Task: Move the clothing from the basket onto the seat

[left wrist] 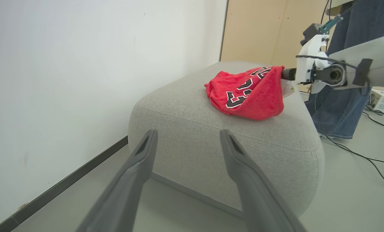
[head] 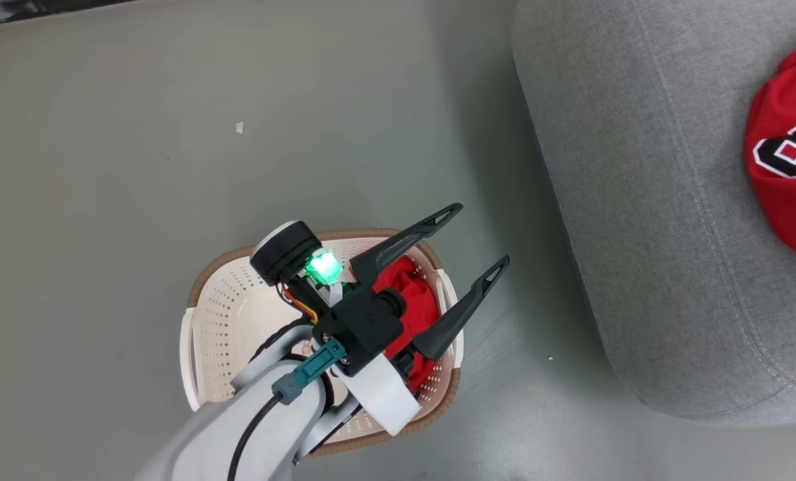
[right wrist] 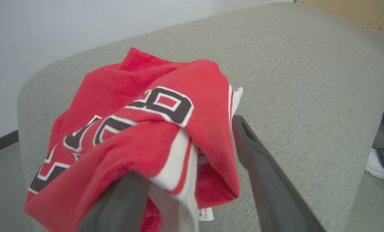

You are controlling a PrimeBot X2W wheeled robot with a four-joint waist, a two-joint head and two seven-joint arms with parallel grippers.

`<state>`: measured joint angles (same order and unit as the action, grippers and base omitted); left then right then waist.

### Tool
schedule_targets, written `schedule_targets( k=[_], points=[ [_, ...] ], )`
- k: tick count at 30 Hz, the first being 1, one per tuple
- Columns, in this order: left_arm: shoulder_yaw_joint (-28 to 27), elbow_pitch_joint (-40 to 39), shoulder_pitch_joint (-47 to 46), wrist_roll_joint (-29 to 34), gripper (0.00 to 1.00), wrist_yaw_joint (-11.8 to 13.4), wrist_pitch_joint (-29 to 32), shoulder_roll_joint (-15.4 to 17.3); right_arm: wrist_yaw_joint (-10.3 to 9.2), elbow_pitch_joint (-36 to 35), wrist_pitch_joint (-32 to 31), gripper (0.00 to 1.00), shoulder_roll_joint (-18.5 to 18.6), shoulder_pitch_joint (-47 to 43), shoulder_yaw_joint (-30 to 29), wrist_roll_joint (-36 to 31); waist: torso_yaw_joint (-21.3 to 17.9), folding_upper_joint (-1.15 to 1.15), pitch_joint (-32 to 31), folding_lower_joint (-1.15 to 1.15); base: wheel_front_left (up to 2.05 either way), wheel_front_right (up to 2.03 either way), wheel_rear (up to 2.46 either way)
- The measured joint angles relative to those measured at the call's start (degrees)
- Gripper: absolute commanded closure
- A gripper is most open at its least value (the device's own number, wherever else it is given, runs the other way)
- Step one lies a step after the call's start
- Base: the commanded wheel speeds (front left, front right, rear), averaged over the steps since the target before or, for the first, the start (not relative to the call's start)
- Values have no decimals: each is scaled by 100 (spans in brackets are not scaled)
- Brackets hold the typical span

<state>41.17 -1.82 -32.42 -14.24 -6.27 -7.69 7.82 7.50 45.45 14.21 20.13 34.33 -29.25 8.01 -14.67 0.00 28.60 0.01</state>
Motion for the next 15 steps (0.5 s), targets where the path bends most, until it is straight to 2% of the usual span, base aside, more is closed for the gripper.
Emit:
schedule_targets(
  k=[9, 15],
  points=[
    [-48, 114, 1, -46, 0, -1, -122, 7, 1, -386, 8, 0, -200, -544, 365, 65, -155, 0, -102, 0, 0, 0, 0],
    [-94, 204, 3, -88, 0, -1, -204, 13, 1, -486, 9, 0, -246, -957, 717, 352, -284, 0, -217, 0, 0, 0, 0]
  ],
)
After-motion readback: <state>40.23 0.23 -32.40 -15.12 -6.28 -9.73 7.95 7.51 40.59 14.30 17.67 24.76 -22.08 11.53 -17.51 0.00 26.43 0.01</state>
